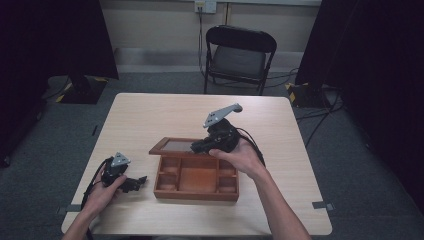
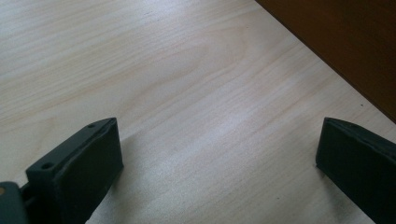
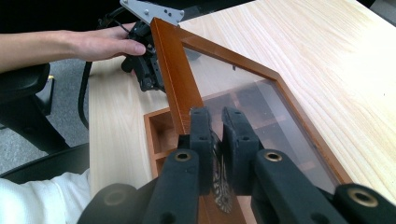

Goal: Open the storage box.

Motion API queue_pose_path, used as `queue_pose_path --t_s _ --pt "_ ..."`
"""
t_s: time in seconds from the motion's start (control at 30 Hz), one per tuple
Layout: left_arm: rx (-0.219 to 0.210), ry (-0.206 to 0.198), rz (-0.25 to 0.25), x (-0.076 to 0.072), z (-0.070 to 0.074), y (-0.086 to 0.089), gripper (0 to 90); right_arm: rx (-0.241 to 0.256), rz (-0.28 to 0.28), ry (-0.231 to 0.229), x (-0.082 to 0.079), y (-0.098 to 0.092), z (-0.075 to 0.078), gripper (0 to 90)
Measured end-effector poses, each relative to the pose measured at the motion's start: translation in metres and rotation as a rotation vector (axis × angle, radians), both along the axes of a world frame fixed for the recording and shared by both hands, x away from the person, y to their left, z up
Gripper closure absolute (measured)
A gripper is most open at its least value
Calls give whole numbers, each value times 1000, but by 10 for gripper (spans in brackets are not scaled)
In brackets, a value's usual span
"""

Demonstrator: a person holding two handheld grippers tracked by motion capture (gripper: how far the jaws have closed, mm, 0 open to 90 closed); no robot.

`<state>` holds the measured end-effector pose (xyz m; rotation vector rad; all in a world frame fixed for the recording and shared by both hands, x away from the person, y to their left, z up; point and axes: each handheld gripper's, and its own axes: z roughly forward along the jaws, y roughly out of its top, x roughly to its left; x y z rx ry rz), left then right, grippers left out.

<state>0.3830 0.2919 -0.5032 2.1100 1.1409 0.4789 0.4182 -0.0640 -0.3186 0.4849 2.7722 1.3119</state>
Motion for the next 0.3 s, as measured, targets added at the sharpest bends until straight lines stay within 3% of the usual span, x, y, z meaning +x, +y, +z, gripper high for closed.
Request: queue_pose_path --t_s 0.3 --pt "2 0 -2 0 0 0 0 7 5 4 0 -1 -1 832"
